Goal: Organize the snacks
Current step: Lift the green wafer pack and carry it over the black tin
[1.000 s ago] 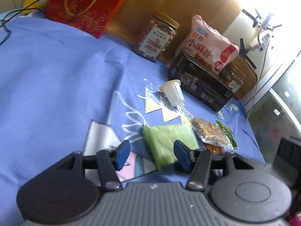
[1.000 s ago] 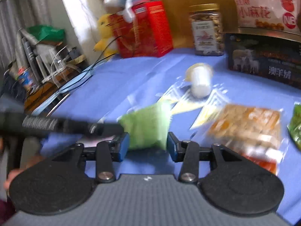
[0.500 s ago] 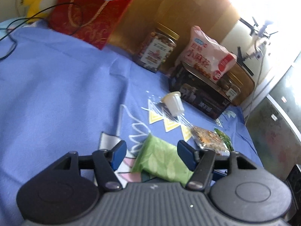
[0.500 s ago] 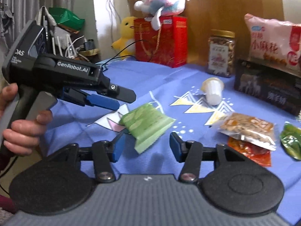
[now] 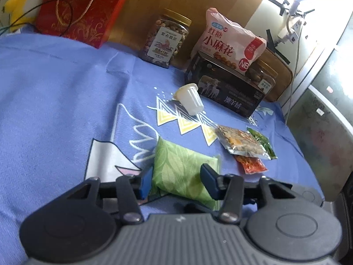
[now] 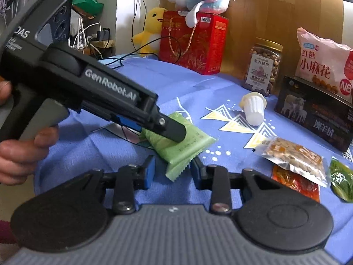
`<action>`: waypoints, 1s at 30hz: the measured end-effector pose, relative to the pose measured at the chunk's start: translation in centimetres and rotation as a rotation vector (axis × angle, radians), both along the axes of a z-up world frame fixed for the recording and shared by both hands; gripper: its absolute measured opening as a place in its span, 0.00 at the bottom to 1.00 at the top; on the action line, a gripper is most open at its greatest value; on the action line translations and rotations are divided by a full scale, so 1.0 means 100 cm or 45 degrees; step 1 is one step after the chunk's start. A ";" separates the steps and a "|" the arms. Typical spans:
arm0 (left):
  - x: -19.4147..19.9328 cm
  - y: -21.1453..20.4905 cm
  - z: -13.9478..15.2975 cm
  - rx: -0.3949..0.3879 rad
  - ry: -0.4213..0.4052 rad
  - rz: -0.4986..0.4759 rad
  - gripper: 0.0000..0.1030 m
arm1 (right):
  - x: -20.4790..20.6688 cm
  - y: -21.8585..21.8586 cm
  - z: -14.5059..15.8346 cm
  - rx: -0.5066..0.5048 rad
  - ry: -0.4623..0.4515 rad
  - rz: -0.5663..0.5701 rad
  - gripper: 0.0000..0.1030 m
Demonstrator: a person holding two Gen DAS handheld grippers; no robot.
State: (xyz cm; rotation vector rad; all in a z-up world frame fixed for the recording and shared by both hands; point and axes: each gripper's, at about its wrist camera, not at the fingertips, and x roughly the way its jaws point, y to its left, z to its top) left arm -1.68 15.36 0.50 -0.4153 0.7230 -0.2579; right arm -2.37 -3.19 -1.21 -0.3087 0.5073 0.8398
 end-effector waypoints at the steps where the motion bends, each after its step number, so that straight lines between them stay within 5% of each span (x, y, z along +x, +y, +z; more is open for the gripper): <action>1: 0.000 -0.002 0.000 -0.003 0.001 -0.005 0.44 | 0.000 -0.001 0.000 0.002 -0.005 -0.004 0.36; 17: 0.007 -0.088 0.005 0.071 0.030 -0.319 0.47 | -0.015 -0.082 0.001 0.084 0.008 -0.143 0.37; 30: 0.027 -0.204 0.005 0.219 0.020 -0.628 0.55 | -0.022 -0.179 -0.007 0.206 0.030 -0.492 0.39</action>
